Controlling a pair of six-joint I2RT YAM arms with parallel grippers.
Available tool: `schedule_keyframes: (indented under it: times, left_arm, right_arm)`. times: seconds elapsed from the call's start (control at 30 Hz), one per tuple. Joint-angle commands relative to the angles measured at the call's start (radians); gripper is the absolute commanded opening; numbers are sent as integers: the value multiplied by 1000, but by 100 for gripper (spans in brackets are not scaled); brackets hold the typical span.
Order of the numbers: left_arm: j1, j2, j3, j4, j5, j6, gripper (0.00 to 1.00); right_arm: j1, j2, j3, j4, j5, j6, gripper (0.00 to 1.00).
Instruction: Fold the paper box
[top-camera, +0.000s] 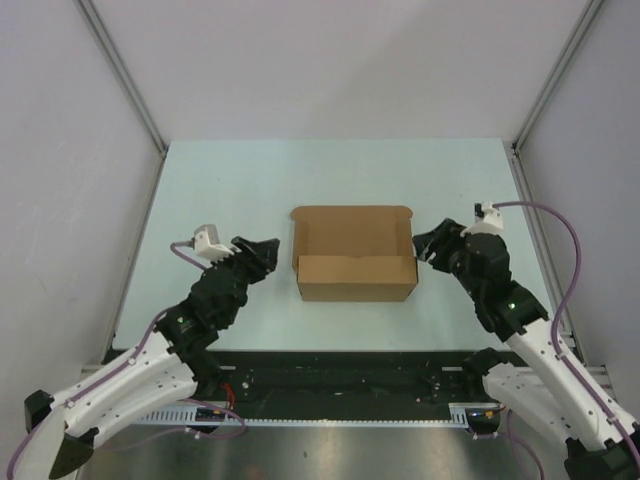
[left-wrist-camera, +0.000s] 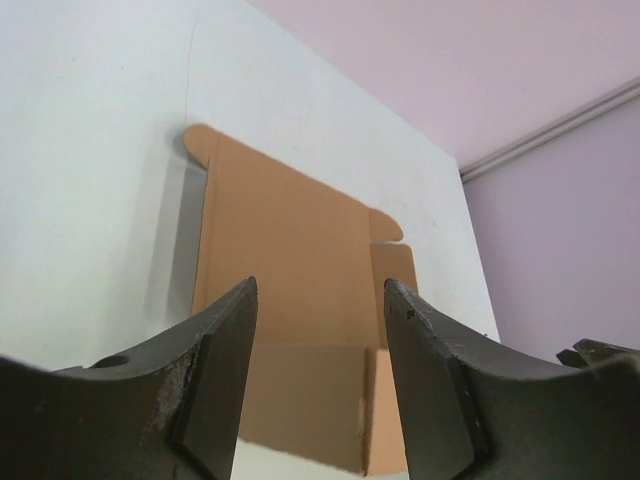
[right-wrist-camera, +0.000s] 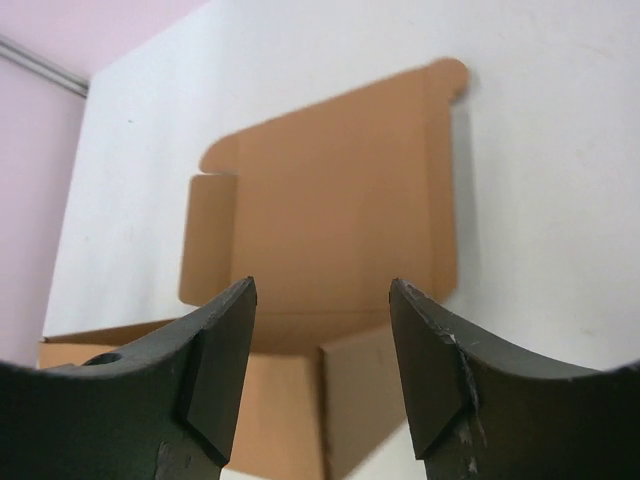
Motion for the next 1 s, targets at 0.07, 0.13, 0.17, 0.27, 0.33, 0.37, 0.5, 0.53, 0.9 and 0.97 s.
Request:
schedule_keyframes:
  times: [0.07,0.13,0.17,0.27,0.33,0.37,0.5,0.53,0.9,0.97]
  left_arm:
    - [31,72,88,48,56,29,59]
    - [33,74,76,48,70,20,59]
    - [31,72,64,48,73,16,59]
    - [31,58,36,43,88,-7,58]
    - [31,46,21,30,93,-17,58]
    - [31,29,6,20,95,-24,58]
    - [31,-12,-27,2,96,-34,58]
    - [30,-18,-30,-3,98,-35,58]
    - [31,-72,-53,-59,112,-46,57]
    - [30,-75,-51,-76,113,-47,57]
  right_arm:
    - [54,199,122,246,-61,-119,62]
    - [76,261,133,278,-76,-157,62]
    - [80,313,144,297,-101,-165,62]
    - [119,387,148,308,-127,-189,60]
    - [154,390,147,289,-107,-212,58]
    - [200,378,147,273,-66,-223,58]
    - [310,318,122,223,20,-255,57]
    - [329,300,112,207,52,-254,57]
    - [629,119,-76,93,246,-142,57]
    - [679,99,-109,66,296,-104,56]
